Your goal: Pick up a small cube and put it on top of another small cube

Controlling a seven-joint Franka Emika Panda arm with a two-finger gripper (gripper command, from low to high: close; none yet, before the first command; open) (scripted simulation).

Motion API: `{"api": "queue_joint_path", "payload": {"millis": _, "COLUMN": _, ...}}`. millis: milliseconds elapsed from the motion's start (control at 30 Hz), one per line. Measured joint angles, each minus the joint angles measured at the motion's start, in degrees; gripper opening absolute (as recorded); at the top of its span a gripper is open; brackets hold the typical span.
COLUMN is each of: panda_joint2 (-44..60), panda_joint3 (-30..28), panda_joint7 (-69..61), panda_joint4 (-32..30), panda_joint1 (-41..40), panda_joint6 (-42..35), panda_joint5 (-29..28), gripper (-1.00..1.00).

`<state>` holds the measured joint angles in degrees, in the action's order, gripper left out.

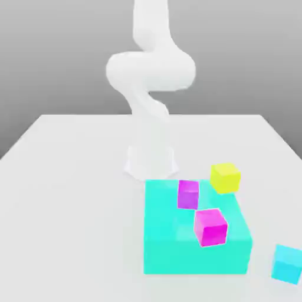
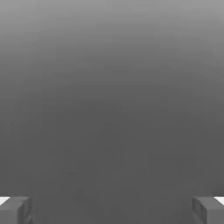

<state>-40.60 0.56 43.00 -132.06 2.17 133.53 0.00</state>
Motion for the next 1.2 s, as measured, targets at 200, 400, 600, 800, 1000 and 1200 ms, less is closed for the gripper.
{"api": "queue_joint_path", "payload": {"millis": 200, "panda_joint2": 12.8, "panda_joint3": 1.7, "panda_joint7": -6.9, "panda_joint4": -0.7, "panda_joint1": 5.0, "panda_joint6": 4.3, "panda_joint5": 0.0, "gripper": 0.0}}
{"api": "queue_joint_path", "payload": {"millis": 400, "panda_joint2": 25.2, "panda_joint3": 4.4, "panda_joint7": -13.5, "panda_joint4": -1.4, "panda_joint1": 9.2, "panda_joint6": 8.5, "panda_joint5": -0.2, "gripper": 0.0}}
{"api": "queue_joint_path", "payload": {"millis": 600, "panda_joint2": 37.7, "panda_joint3": 7.4, "panda_joint7": -19.3, "panda_joint4": -2.0, "panda_joint1": 13.4, "panda_joint6": 12.6, "panda_joint5": -1.6, "gripper": 0.0}}
{"api": "queue_joint_path", "payload": {"millis": 800, "panda_joint2": 50.3, "panda_joint3": 9.4, "panda_joint7": -23.8, "panda_joint4": -2.7, "panda_joint1": 17.7, "panda_joint6": 16.7, "panda_joint5": -4.7, "gripper": 0.0}}
{"api": "queue_joint_path", "payload": {"millis": 1000, "panda_joint2": 63.0, "panda_joint3": 9.3, "panda_joint7": -24.9, "panda_joint4": -2.2, "panda_joint1": 21.2, "panda_joint6": 22.7, "panda_joint5": -9.3, "gripper": 0.0}}
{"api": "queue_joint_path", "payload": {"millis": 1200, "panda_joint2": 68.3, "panda_joint3": 7.4, "panda_joint7": -23.8, "panda_joint4": -1.1, "panda_joint1": 22.9, "panda_joint6": 26.8, "panda_joint5": -10.9, "gripper": -1.0}}
